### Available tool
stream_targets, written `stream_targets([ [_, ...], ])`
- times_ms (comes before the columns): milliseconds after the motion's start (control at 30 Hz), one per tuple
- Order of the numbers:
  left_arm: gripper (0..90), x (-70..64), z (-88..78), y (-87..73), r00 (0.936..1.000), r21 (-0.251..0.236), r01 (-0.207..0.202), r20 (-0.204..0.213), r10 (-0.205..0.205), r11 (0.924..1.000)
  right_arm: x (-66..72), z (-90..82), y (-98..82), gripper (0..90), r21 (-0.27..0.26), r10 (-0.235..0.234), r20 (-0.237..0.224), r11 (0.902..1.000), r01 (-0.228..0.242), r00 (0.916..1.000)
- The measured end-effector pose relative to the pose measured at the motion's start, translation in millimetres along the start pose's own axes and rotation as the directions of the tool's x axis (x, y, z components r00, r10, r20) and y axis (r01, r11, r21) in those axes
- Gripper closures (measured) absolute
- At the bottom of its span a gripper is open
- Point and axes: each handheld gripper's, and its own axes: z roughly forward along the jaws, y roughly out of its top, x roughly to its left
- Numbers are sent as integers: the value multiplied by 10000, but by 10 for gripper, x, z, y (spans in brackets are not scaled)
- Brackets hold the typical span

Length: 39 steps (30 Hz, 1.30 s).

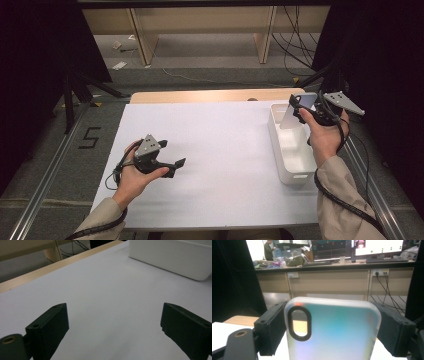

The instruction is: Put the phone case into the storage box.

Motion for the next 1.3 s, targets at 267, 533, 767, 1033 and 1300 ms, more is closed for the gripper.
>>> stream_targets([
  [267, 71, 3, 2, -4, 10000, 3, -15, 0, 15, 10000, 5, 36, -10, 185, 50, -25, -17, 10000, 25, 10000],
  [533, 72, 2, 6, -6, 10000, 16, -4, 3, 4, 10000, -8, 58, -17, 185, 94, -3, -22, 10000, 3, 10000],
  [767, 72, 5, 4, -7, 10000, 3, -9, 10, 9, 10000, -7, 92, -15, 185, 150, -7, -32, 9999, 8, 10000],
  [1033, 73, 4, 5, -7, 10000, 9, -12, 13, 12, 10000, -4, 140, -2, 185, 212, 3, -26, 9998, -2, 10000],
  [1300, 72, 7, 3, -6, 10000, 3, -23, 0, 23, 10000, -15, 170, 0, 185, 275, -9, 30, 9996, 8, 10000],
])
